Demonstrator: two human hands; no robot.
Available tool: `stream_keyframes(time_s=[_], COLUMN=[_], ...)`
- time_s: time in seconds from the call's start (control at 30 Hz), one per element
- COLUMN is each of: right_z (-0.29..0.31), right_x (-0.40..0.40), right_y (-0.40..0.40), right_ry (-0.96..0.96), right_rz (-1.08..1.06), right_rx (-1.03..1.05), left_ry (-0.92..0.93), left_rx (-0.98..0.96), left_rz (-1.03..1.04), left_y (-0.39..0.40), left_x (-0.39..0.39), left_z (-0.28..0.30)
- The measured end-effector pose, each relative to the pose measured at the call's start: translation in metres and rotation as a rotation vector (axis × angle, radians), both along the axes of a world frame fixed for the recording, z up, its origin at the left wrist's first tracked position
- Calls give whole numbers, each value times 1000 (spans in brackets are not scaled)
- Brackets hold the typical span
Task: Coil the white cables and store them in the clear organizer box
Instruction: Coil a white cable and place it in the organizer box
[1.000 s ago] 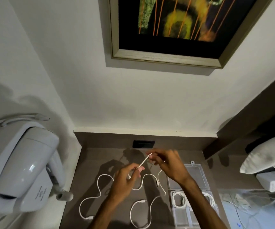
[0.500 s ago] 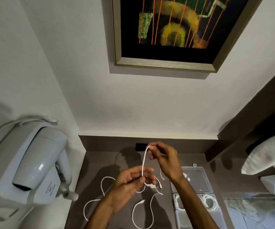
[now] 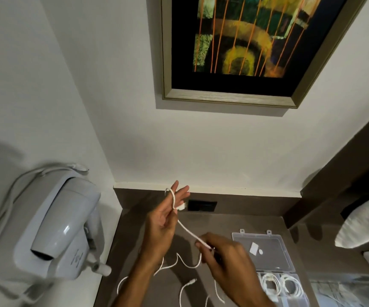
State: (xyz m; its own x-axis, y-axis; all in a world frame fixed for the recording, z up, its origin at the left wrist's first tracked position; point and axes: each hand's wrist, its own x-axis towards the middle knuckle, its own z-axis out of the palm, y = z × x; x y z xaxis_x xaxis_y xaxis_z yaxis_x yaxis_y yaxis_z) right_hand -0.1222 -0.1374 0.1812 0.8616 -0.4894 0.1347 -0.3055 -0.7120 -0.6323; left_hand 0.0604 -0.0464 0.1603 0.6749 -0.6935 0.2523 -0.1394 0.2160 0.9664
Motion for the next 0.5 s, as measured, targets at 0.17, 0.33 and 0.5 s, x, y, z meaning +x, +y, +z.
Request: stream_keyframes(time_s=[0.17, 0.33, 0.5], right_z=[55, 51, -18], right_x=[20, 55, 45], right_y=[-46, -92, -50], right_ry=[-217, -340, -174], right_rz=[-3, -41, -43], right_rx=[-220, -4, 317], left_ry=[-80, 294, 726], left_rx=[158, 57, -178], left_rz=[-148, -522, -602], left_y=[-1, -5, -5], left_x=[-24, -36, -20], left_z=[6, 36, 52])
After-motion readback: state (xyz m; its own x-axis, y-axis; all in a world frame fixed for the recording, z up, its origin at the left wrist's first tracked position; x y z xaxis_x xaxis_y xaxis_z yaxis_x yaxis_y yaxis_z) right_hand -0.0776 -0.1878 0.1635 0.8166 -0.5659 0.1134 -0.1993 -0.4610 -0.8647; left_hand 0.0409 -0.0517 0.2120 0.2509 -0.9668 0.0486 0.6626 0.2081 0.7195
